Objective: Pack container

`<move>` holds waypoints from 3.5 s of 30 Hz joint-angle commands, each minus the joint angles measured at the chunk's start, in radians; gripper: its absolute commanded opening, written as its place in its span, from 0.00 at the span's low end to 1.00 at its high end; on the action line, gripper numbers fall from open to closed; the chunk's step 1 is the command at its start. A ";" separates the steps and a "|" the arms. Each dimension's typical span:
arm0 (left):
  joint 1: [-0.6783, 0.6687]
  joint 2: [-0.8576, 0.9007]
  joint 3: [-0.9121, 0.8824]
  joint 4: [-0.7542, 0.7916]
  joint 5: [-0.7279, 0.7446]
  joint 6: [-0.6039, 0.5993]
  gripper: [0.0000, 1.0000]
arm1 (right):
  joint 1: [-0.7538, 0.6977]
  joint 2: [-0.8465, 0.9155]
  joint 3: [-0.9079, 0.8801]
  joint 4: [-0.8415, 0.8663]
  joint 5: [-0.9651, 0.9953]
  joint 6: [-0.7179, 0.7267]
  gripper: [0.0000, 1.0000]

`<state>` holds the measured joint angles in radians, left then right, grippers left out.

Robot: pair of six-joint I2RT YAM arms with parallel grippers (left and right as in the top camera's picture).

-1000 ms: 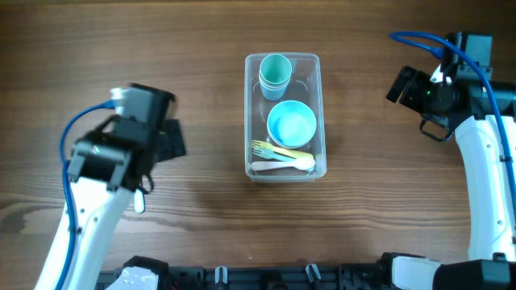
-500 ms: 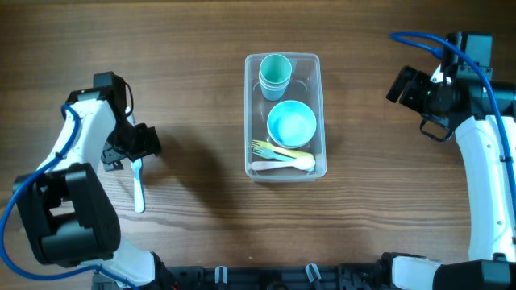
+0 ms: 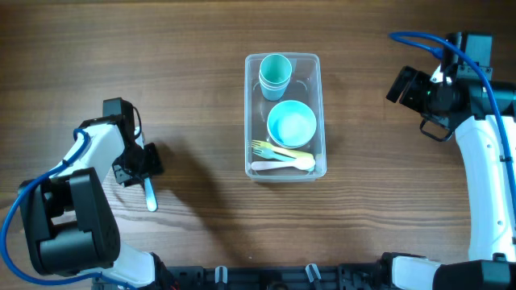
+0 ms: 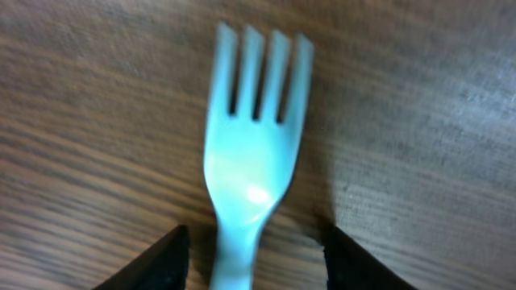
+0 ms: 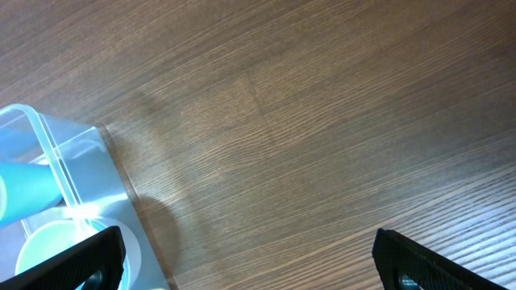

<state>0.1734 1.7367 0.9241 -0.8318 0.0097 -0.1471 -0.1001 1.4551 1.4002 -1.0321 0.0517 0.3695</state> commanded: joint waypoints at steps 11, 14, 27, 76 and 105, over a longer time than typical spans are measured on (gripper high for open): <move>-0.074 -0.056 0.063 0.024 0.187 0.013 0.08 | -0.003 0.010 -0.006 0.000 -0.008 0.000 1.00; -0.176 -0.161 0.184 0.012 0.192 0.033 0.08 | -0.003 0.010 -0.006 0.000 -0.008 0.000 1.00; -0.953 -0.311 0.402 0.021 -0.040 0.679 0.04 | -0.003 0.010 -0.006 0.000 -0.008 0.000 1.00; -0.266 -0.680 0.479 -0.385 -0.407 -0.257 1.00 | 0.111 -0.326 -0.006 0.000 -0.008 -0.001 1.00; -0.266 -0.680 0.479 -0.385 -0.407 -0.257 1.00 | 0.089 -1.452 -1.195 0.446 0.105 -0.078 1.00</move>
<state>-0.1013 1.0565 1.4002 -1.2201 -0.3981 -0.3882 -0.0074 0.0212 0.2146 -0.5873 0.1612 0.2928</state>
